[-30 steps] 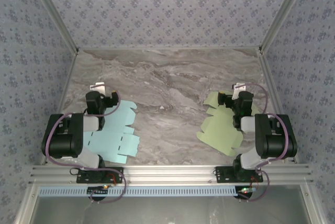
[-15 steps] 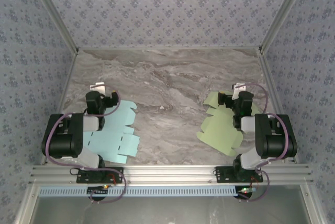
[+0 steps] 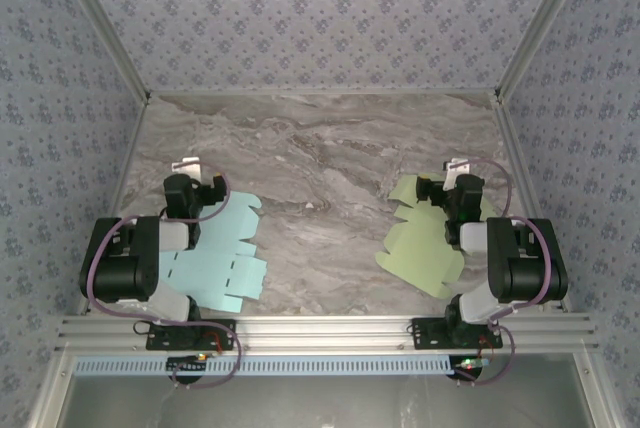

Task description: Fold the paper box

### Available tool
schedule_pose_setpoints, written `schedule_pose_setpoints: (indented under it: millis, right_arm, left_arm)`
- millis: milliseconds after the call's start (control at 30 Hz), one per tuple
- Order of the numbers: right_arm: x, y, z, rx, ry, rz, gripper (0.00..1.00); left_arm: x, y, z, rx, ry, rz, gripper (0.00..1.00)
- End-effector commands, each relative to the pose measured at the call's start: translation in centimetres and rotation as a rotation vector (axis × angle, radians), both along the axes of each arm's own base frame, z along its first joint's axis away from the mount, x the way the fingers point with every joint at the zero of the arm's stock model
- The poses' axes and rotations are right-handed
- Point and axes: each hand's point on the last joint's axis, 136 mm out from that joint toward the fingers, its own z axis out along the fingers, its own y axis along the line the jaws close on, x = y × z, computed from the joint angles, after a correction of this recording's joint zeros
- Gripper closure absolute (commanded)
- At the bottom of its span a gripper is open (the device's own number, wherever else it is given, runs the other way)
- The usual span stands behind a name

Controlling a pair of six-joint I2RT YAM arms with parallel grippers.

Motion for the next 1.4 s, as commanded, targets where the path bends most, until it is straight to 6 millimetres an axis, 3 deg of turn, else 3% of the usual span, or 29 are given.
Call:
schedule_pose_setpoints:
  millis: [0,67,167,233,333,400,533,600,700,733,867,933,1033,1100,1233,1367]
  right_arm:
    - [0.4,-0.2,0.6,-0.01,-0.017,0.003,0.0]
    - [0.4,-0.2,0.5,-0.008,-0.016,0.003,0.0]
    - [0.4,-0.7,1.0,-0.017,-0.023,-0.035,0.0]
    - [0.0,-1.2,2.4,-0.076,-0.037,-0.108,0.0]
    - [-0.2,-0.2,5.1,-0.102,-0.037,-0.077,0.0]
    - [-0.6,0.0,6.9,-0.039,0.026,-0.108,0.0]
    - [-0.8,2.7,10.4,0.169,0.038,-0.032,0.0]
    - [-0.9,5.4,11.7,0.325,0.025,0.075,0.0]
    - [-1.4,10.4,12.4,0.414,0.052,0.261,0.0]
    - [-1.6,12.2,12.2,0.408,0.069,0.313,0.0]
    - [-4.4,23.4,9.8,0.263,0.195,0.689,0.0]
    - [-6.7,28.9,7.8,0.174,0.271,0.881,0.0]
    - [-10.5,35.5,5.2,0.074,0.353,1.088,0.0]
    - [-14.0,39.3,3.4,0.003,0.388,1.224,0.0]
    - [-19.3,43.0,0.5,-0.171,0.406,1.41,0.0]
    - [-22.1,44.5,-1.1,-0.224,0.471,1.508,0.0]
  left_arm:
    - [0.4,0.0,0.7,-0.01,-0.019,-0.006,0.01]
    - [0.4,-0.1,0.8,-0.01,-0.023,-0.008,0.01]
    - [0.1,-0.6,2.5,0.015,-0.023,-0.025,0.01]
    - [-1.1,-0.4,4.6,0.047,-0.021,0.057,0.01]
    - [-2.7,-1.8,8.2,0.012,-0.066,0.049,0.01]
    - [-3.6,-2.4,10.7,-0.052,-0.098,0.06,0.01]
    - [-5.6,-3.1,13.6,-0.203,-0.092,0.061,0.01]
    - [-7.0,-2.7,14.0,-0.314,-0.047,0.134,0.01]
    - [-10.7,-0.1,12.0,-0.52,0.103,0.434,0.01]
    - [-11.0,-0.4,12.0,-0.537,0.14,0.41,0.01]
    - [-12.2,-2.0,10.7,-0.589,0.306,0.309,0.01]
    - [-12.7,-2.6,7.9,-0.592,0.392,0.299,0.01]
    - [-14.0,-3.7,2.3,-0.672,0.536,0.329,0.01]
    - [-14.5,-4.5,0.3,-0.723,0.594,0.334,0.01]
    - [-14.7,-4.5,-0.9,-0.737,0.62,0.357,0.01]
    - [-14.9,-4.1,-1.2,-0.703,0.644,0.374,0.01]
